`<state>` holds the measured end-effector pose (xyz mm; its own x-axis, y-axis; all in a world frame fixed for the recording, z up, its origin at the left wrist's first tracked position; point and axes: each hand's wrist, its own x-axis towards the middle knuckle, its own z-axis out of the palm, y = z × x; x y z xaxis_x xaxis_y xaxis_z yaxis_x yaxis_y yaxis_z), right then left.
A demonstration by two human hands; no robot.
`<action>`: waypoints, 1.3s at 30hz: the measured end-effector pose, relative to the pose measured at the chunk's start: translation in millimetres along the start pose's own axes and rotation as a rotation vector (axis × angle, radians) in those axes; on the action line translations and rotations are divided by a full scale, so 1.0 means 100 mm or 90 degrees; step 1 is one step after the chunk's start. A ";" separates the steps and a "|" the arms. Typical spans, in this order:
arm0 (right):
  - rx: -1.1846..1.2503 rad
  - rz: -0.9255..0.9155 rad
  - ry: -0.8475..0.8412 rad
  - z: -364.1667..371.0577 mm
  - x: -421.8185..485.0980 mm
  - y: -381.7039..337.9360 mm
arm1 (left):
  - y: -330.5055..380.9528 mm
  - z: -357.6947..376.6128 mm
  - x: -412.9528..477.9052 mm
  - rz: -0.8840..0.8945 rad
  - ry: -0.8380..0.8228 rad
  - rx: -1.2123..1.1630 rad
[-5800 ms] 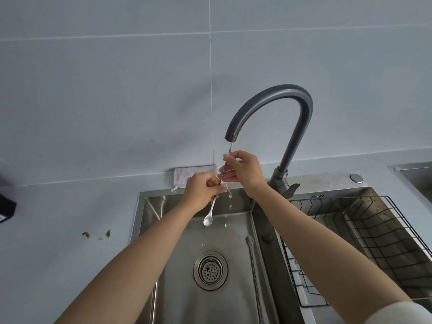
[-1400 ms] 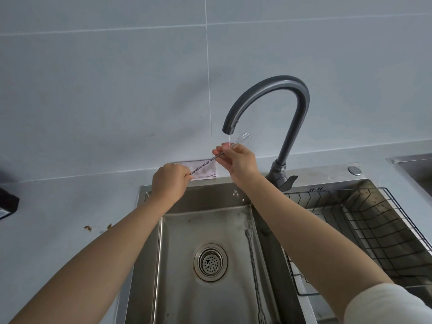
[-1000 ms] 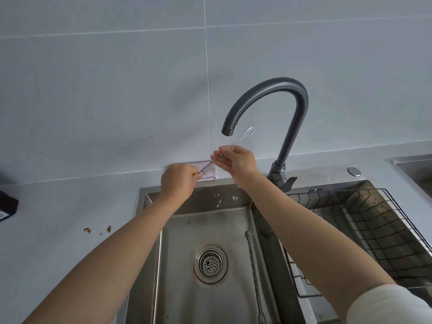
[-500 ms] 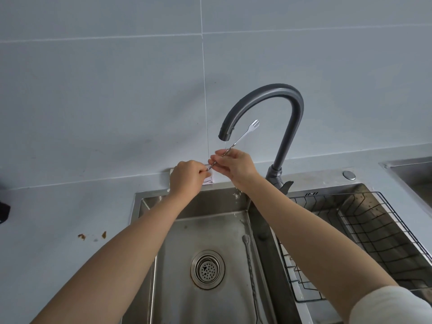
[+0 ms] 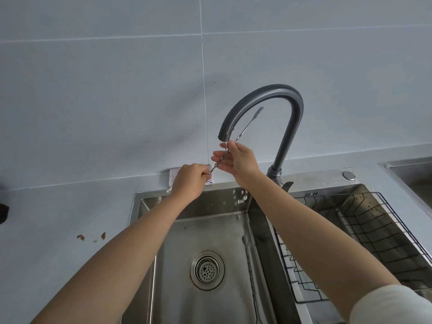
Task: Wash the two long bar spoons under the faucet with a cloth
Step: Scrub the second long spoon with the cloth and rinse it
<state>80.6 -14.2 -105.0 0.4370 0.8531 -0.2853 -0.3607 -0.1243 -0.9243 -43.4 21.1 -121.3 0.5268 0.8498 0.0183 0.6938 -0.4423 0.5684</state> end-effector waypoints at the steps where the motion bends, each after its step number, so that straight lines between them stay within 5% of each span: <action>1: 0.012 -0.003 -0.002 -0.01 0.00 0.02 | -0.01 0.00 0.00 0.003 0.005 0.001; 19: 0.082 -0.001 0.016 0.07 -0.06 0.16 | 0.07 0.00 0.01 -0.053 0.074 -0.106; 39: 0.154 -0.044 0.004 0.01 0.00 -0.07 | 0.22 -0.11 0.18 -0.014 -0.008 -0.149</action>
<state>82.3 -12.3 -97.9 0.4721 0.8523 -0.2249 -0.5164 0.0607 -0.8542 -23.7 30.1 -99.0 0.5199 0.8542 -0.0065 0.5730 -0.3432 0.7442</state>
